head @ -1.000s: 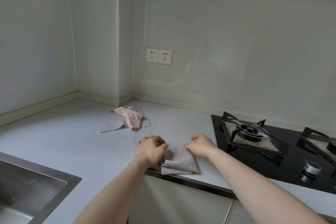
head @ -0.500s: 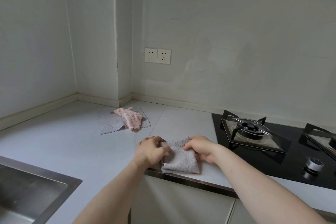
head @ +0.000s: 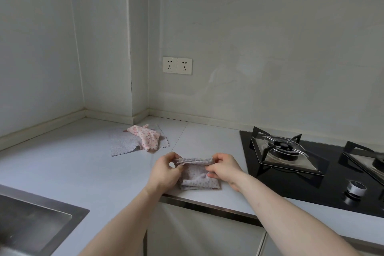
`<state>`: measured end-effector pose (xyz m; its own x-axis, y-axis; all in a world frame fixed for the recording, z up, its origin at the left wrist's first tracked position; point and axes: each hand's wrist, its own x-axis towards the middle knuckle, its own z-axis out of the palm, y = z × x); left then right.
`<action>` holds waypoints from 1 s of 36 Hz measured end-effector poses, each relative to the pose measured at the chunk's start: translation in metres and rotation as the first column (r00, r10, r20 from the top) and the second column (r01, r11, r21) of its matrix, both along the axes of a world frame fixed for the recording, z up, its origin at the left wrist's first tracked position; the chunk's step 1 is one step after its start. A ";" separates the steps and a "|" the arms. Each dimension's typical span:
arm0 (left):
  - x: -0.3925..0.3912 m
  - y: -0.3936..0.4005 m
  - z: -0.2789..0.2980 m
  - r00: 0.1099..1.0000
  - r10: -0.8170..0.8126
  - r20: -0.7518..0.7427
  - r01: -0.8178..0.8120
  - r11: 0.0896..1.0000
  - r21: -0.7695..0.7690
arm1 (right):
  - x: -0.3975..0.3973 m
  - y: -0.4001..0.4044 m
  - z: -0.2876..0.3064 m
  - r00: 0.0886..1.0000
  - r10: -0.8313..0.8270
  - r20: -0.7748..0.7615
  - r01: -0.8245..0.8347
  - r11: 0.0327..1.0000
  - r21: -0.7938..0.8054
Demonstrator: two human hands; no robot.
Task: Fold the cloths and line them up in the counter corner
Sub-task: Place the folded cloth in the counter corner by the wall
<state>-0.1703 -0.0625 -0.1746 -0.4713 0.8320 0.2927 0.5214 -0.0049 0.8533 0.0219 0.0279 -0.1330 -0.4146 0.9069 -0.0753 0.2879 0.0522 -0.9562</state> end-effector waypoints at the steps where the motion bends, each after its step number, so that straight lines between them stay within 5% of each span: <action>1: 0.000 0.000 0.000 1.000 -0.003 -0.013 0.003 1.000 0.005 | 0.001 0.000 -0.002 1.000 -0.005 0.007 0.004 1.000 0.026; 8: 0.004 -0.004 0.001 0.998 -0.024 -0.059 0.026 0.999 0.029 | 0.008 -0.005 -0.017 0.991 -0.028 0.130 -0.013 0.951 0.308; 20: 0.007 -0.004 0.000 0.996 -0.065 -0.060 0.063 0.997 -0.043 | 0.013 -0.016 -0.038 0.992 -0.121 0.021 0.102 0.908 0.406; 36: 0.013 -0.001 0.002 0.964 -0.014 -0.266 -0.016 0.994 -0.111 | 0.013 -0.020 -0.039 0.910 -0.306 0.279 0.108 0.826 0.553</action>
